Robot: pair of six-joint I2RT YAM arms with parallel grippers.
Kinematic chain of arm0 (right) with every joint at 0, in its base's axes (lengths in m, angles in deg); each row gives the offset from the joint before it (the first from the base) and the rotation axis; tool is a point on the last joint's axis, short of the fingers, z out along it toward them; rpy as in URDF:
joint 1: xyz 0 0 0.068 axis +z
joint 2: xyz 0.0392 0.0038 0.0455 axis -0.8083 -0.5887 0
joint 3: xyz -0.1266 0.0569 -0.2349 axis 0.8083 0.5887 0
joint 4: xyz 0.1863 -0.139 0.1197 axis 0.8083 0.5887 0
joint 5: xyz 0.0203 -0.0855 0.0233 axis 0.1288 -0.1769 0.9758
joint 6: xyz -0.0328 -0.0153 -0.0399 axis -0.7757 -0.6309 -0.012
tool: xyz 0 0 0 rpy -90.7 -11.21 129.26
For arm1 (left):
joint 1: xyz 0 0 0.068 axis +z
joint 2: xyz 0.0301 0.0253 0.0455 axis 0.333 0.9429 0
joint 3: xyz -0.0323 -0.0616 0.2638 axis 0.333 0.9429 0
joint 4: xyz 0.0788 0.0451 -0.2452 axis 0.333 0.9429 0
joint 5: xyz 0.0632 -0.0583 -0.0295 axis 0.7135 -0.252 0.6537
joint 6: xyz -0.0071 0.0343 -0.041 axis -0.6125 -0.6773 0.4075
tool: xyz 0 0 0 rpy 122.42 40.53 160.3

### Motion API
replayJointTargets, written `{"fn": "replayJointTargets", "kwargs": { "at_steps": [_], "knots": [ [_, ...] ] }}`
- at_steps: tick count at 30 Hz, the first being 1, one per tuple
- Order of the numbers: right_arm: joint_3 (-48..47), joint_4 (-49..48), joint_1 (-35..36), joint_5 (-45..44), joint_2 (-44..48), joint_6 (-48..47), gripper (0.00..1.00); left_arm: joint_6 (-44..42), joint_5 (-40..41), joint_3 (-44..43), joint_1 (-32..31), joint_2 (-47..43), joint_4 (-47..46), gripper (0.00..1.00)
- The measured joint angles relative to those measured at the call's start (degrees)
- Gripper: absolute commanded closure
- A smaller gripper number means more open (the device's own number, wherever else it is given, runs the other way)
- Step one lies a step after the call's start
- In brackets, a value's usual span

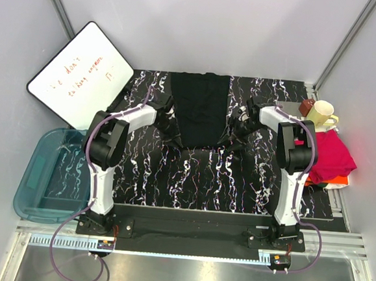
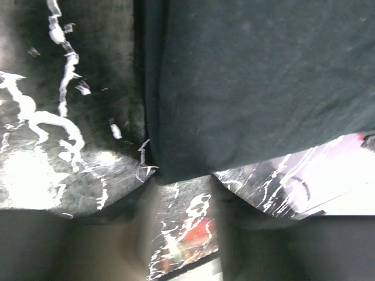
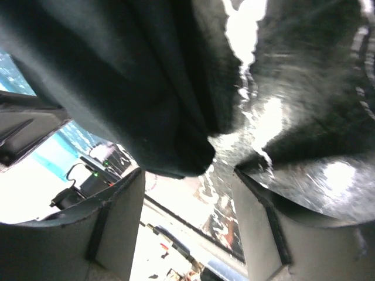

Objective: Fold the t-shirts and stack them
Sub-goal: Grab one side of the 2/3 rectangular tshirt with both arms

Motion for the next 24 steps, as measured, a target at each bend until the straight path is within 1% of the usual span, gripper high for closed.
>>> {"fn": "replayJointTargets", "kwargs": {
  "at_steps": [1,2,4,6,8,9,11,12,14,15,16,21,24],
  "knots": [
    [1.4,-2.05,0.04,0.66,0.63,0.59,0.46,-0.02,0.0,0.0,-0.15,0.0,-0.42,0.94],
    [2.8,-4.15,0.13,1.14,1.22,1.05,0.46,0.02,0.0,0.0,-0.28,0.0,-0.79,0.97],
    [5.03,-7.89,0.46,2.21,1.75,2.47,0.46,0.07,0.02,0.0,-0.31,0.02,-1.4,1.0],
    [6.05,-10.49,0.83,3.21,1.9,3.56,0.45,0.17,0.04,0.0,-0.28,0.02,-1.53,1.0],
    [6.36,-12.33,1.36,3.23,2.12,4.52,0.46,0.15,0.11,0.0,-0.28,0.02,-1.64,1.0],
    [6.4,-13.14,1.53,2.95,2.23,4.79,0.54,0.15,0.2,0.0,-0.26,0.02,-1.7,1.0],
    [6.71,-14.82,1.77,1.92,2.58,5.07,0.64,0.15,0.28,0.17,-0.26,0.02,-1.99,1.0],
    [6.97,-15.65,1.84,1.29,2.71,5.25,0.75,0.15,0.28,0.52,-0.26,0.0,-2.43,1.0],
    [7.54,-17.38,1.84,0.59,2.75,5.68,0.84,0.15,0.26,1.31,-0.26,0.0,-3.17,1.0],
    [7.8,-18.08,1.84,0.24,2.75,5.9,0.92,0.15,0.26,1.9,-0.26,-0.02,-3.63,1.0],
    [7.93,-18.36,1.86,0.13,2.75,5.9,0.95,0.17,0.13,2.21,-0.26,-0.07,-3.85,1.0],
    [8.83,-19.98,2.03,-0.48,3.15,6.51,0.99,-0.04,0.17,4.17,-0.28,-1.36,-5.4,1.0],
    [10.49,-20.55,2.08,-0.46,4.68,6.54,1.0,-0.37,0.24,5.79,-0.28,-2.67,-6.01,1.0]
  ]
}}
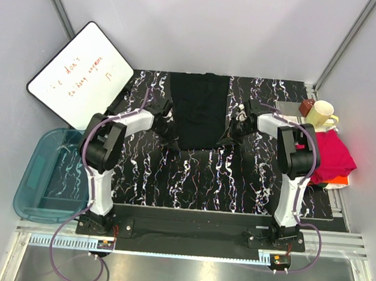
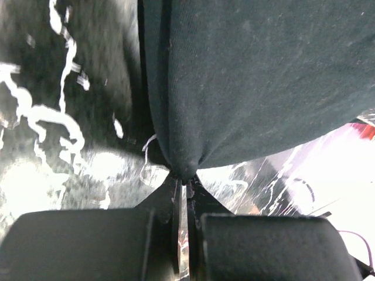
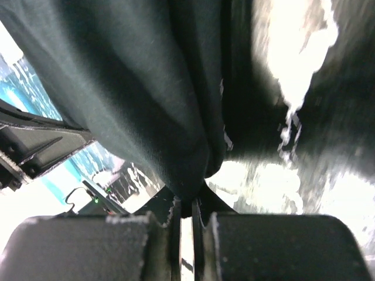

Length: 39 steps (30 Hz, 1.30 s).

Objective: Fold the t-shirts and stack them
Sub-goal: Grab one side of the 2/3 rectangular tshirt with both arms, then fold the long partially folded tshirt into a neat square

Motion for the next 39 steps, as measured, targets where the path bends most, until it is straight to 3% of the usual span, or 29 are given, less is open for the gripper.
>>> {"fn": "replayJointTargets", "kwargs": {
  "at_steps": [14,18,22,29,39],
  "knots": [
    [11.15,4.72,4.04,0.28,16.52,-2.47,1.0,-2.58,-1.14,12.87,-0.74,-18.95,4.22,1.0],
    [10.54,8.0,4.26,0.26,22.71,-3.34,1.0,-3.85,-0.94,11.82,-1.36,-26.23,7.67,1.0],
    [5.42,11.58,4.26,-0.09,26.18,-4.5,1.0,-5.16,0.52,5.46,-1.42,-29.09,10.97,1.0],
    [-6.64,13.75,4.15,-3.85,24.48,-6.88,1.0,-8.17,4.39,-10.97,-1.31,-24.46,14.14,1.0],
    [-25.49,11.54,3.56,-10.32,4.0,-11.17,0.99,-10.29,8.26,-31.71,-0.22,-2.32,14.14,1.0]
  ]
}}
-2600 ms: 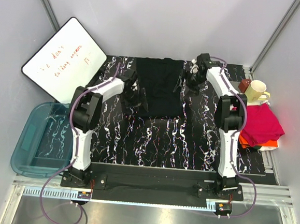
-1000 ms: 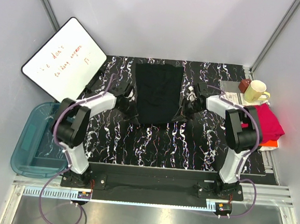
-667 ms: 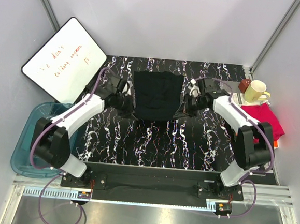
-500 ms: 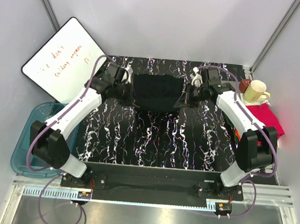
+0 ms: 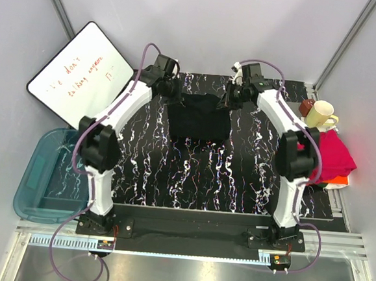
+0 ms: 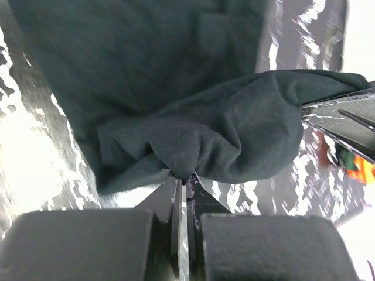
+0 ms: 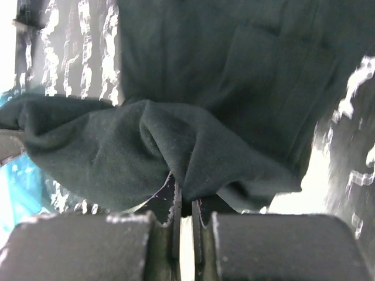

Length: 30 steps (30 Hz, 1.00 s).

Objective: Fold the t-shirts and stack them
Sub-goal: Fold the long partially folded tshirt into a neat square

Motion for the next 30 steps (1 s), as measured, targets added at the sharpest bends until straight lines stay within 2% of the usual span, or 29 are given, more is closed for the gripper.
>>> {"fn": "replayJointTargets", "kwargs": {
  "at_steps": [8,9,10,11,12,13,15,16,17,19,23,27,28,29,30],
  "knots": [
    [-20.92,0.42,-0.79,0.09,-19.23,-0.9,0.96,0.92,1.36,-9.49,3.34,11.32,0.13,1.0],
    [-23.87,0.72,-0.94,0.09,-21.33,-0.85,0.94,1.07,1.42,-10.45,3.87,12.2,0.04,1.0],
    [-26.95,0.96,-1.09,0.22,-23.47,-0.81,0.86,1.29,1.49,-11.1,4.39,12.87,-0.17,1.0],
    [-29.53,1.01,-1.18,0.35,-25.2,-0.7,0.82,1.57,1.51,-11.54,4.87,13.38,-0.39,0.98],
    [-32.63,1.14,-1.27,0.37,-27.19,-0.44,0.75,1.86,1.51,-12.07,5.35,13.9,-0.39,0.69],
    [-35.39,1.25,-1.31,0.37,-29.14,-0.11,0.55,2.01,1.46,-12.85,5.81,14.58,-0.35,0.47],
    [-39.93,1.18,-1.31,-0.13,-32.35,0.98,0.37,2.58,1.16,-15.45,6.64,16.5,-0.39,0.11],
    [-41.62,1.18,-1.31,-0.83,-33.68,1.62,0.18,2.1,1.01,-16.55,7.02,17.42,-0.55,0.01],
    [-42.93,1.07,-1.33,-1.7,-34.82,2.32,0.09,2.43,0.57,-17.86,7.45,18.47,-0.83,0.01],
    [-43.74,1.07,-1.4,-3.3,-35.91,3.72,0.02,2.91,-0.11,-18.78,8.26,19.63,-1.22,0.01],
    [-43.34,1.49,-1.6,-5.29,-35.78,4.72,0.0,2.19,-1.44,-17.05,9.38,18.78,-1.05,0.01],
    [-36.72,1.33,-1.62,-6.03,-31.23,4.92,0.0,1.57,-2.82,-9.77,9.55,14.16,-1.31,0.01],
    [-34.47,1.46,-1.68,-6.14,-29.44,5.03,0.03,1.53,-3.19,-7.69,9.55,12.81,-1.27,0.01],
    [-32.28,1.73,-1.7,-6.14,-27.58,5.22,0.12,1.53,-3.78,-5.66,9.55,11.45,-1.05,0.04],
    [-30.29,1.7,-1.7,-6.05,-25.73,5.4,0.34,1.55,-4.31,-4.17,9.55,10.64,-1.14,0.07]
  ]
}}
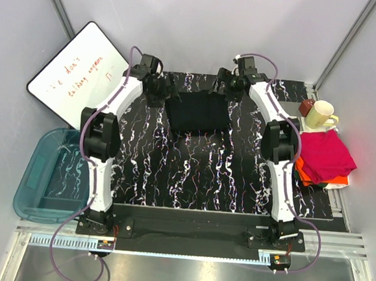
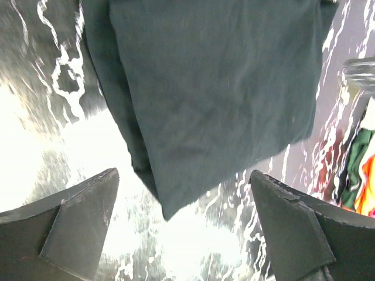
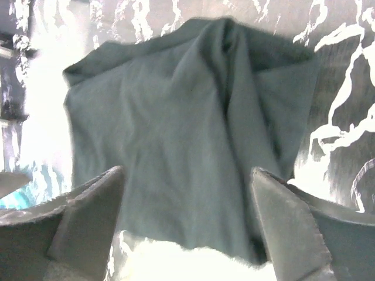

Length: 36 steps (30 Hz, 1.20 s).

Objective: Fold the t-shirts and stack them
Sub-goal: Fold the long partially folded tshirt into a neat square, then put the neatly folded tshirt into the corner of the board with the right arm

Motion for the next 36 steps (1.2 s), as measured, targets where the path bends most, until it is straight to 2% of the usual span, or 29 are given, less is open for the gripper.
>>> {"fn": "replayJointTargets", "kwargs": {
  "at_steps": [1,2,3,8,13,21,26,36],
  "knots": [
    [1.73,0.02,0.0,0.13,1.81,0.2,0.96,0.13,-0.39,1.05,-0.07,-0.44,-0.11,0.17],
    [2.69,0.04,0.0,0.46,3.06,0.15,1.0,0.37,-0.92,2.08,-0.11,-0.68,-0.11,0.38],
    [3.56,-0.2,0.0,1.2,4.5,0.85,1.0,0.63,-1.51,2.97,-0.13,-0.7,-0.31,0.99],
    [1.99,-1.49,0.0,5.75,4.96,3.52,1.0,2.05,-3.85,5.46,-0.09,-0.48,-1.11,1.0],
    [-6.03,-2.78,0.0,11.8,-2.97,7.58,1.0,6.51,-11.87,5.38,0.02,0.66,-9.11,1.0],
    [-7.21,-2.64,0.0,15.58,-12.81,12.61,1.0,14.88,-21.75,8.92,-0.2,6.6,-20.5,1.0],
    [-4.26,-2.69,0.0,15.04,-13.68,14.25,1.0,16.83,-23.3,13.07,-0.48,9.2,-20.85,1.0],
    [1.68,-4.81,0.0,14.49,-10.71,14.51,1.0,13.27,-21.9,13.18,-0.52,9.99,-16.9,1.0]
  ]
}}
